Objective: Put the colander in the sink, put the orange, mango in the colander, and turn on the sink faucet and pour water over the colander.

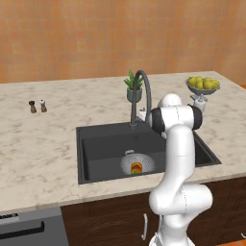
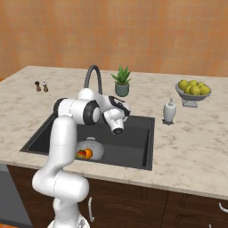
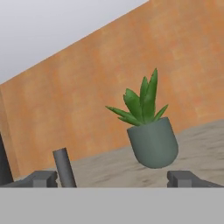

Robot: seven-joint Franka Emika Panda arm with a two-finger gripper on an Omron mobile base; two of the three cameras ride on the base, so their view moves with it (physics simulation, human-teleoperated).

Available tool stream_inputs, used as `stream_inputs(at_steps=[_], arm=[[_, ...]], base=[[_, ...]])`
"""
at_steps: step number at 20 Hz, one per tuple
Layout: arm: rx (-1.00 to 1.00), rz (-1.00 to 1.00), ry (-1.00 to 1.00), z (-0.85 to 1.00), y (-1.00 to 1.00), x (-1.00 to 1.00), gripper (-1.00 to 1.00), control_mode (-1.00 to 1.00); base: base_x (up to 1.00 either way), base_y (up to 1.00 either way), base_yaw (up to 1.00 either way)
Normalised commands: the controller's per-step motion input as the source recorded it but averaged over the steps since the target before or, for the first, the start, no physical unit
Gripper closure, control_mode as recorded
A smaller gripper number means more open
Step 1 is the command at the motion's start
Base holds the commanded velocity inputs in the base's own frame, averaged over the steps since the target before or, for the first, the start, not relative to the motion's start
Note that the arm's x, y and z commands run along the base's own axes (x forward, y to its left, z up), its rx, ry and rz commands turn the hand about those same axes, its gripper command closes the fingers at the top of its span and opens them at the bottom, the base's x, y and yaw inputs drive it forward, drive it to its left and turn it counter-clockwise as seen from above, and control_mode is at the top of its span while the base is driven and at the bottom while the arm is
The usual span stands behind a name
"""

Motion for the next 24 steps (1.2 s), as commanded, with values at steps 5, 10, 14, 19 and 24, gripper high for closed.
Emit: stream_inputs(at_steps=[5, 10, 14, 19, 24], arm=[[0.00, 0.00, 0.00, 0.00, 0.11, 0.05, -1.00, -1.00], [0.00, 0.00, 0.00, 0.00, 0.08, 0.08, -1.00, -1.00], [0.00, -0.03, 0.00, 0.00, 0.00, 0.03, -1.00, -1.00], [0.00, -0.05, 0.00, 0.00, 0.00, 0.00, -1.00, -1.00], [0.00, -0.05, 0.00, 0.00, -0.06, 0.00, -1.00, -1.00]], base=[[0.00, 0.00, 0.00], [0.00, 0.00, 0.00], [0.00, 0.00, 0.00], [0.00, 0.00, 0.00], [0.00, 0.00, 0.00]])
